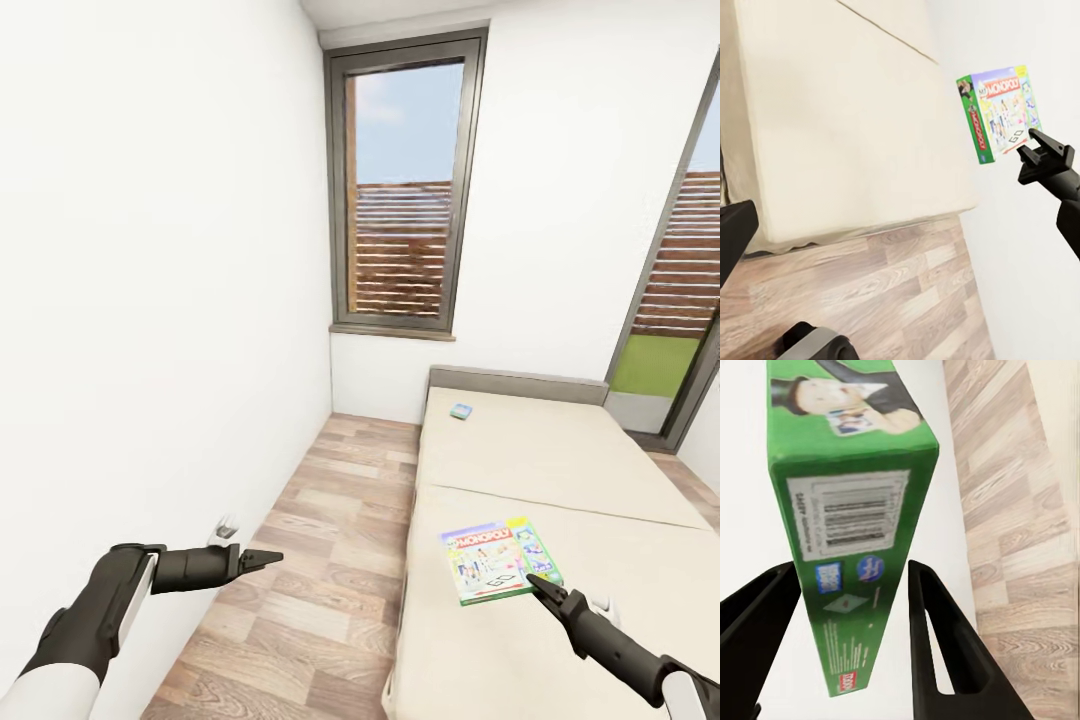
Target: Put all the toys in the child's room - the three board games (two on the bed and one on the table), the two jigsaw puzzles on the table, and the tennis ball on the table - inside the toy box on the table in the child's room.
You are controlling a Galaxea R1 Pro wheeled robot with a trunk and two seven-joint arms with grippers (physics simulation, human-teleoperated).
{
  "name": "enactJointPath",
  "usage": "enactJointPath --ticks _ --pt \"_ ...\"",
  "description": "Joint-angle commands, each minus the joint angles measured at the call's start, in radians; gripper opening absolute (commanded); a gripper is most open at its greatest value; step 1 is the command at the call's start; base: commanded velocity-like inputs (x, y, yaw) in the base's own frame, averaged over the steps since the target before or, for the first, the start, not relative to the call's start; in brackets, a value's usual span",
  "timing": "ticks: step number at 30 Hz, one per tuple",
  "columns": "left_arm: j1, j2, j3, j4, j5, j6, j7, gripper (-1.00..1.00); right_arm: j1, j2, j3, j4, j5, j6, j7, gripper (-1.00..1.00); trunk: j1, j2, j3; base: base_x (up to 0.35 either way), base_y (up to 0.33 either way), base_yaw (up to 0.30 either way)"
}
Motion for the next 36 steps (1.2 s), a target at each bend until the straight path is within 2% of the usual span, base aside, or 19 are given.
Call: enactJointPath --ticks 1,12,25,36 --pt "-0.001 -0.002 0.003 -0.001 -0.010 0.004 -0.009 1.00 -0.001 0.000 -0.002 0.001 -0.002 0.005 0.003 -1.00 0.000 -0.001 0.000 0.000 -0.234 0.000" --pt "-0.001 -0.016 0.002 -0.001 -0.016 -0.029 -0.009 1.00 0.001 0.001 -0.003 0.001 -0.003 0.005 0.010 -1.00 0.000 -0.001 0.006 0.000 -0.172 -0.054" --pt "-0.001 -0.007 -0.004 -0.016 -0.018 -0.066 -0.013 1.00 0.001 0.001 -0.003 0.002 -0.003 0.004 0.009 -1.00 0.000 -0.001 0.024 0.000 -0.007 -0.170" --pt "-0.001 -0.006 -0.006 -0.019 -0.019 -0.067 -0.014 1.00 0.001 0.001 -0.004 0.002 -0.004 0.002 0.008 -1.00 0.000 -0.001 0.026 0.000 0.000 -0.022"
